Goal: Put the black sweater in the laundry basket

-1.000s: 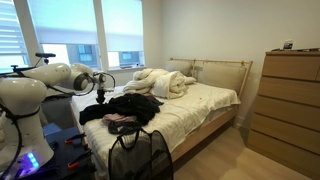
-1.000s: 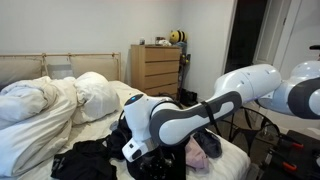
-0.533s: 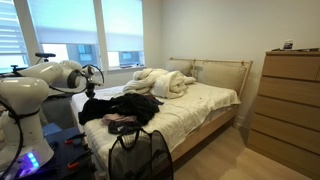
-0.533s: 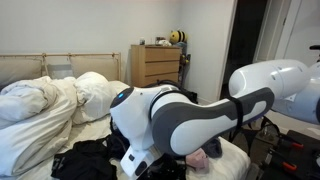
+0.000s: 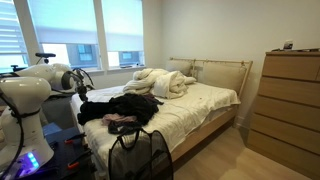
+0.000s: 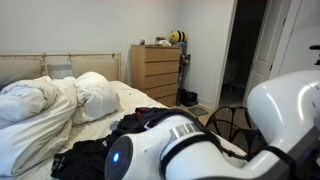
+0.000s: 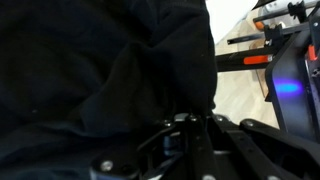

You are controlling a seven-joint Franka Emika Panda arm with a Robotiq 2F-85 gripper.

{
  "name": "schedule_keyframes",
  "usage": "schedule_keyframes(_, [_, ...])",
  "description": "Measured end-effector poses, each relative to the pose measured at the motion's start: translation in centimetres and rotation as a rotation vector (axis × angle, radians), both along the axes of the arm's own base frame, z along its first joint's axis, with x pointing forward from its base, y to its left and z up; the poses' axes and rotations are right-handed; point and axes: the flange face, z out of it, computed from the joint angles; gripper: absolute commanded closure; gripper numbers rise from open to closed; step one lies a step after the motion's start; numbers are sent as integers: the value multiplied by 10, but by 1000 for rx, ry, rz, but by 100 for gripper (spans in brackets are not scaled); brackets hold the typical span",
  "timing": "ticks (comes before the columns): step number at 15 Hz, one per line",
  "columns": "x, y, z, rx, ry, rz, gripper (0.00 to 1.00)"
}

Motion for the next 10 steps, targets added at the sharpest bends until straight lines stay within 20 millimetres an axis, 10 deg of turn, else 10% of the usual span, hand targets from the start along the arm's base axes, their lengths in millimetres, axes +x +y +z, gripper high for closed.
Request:
schedule_keyframes(5, [-30,10,-13,-97,-155,109,98])
schedule_keyframes(10, [-12,17,33,-19,-352,-59,98])
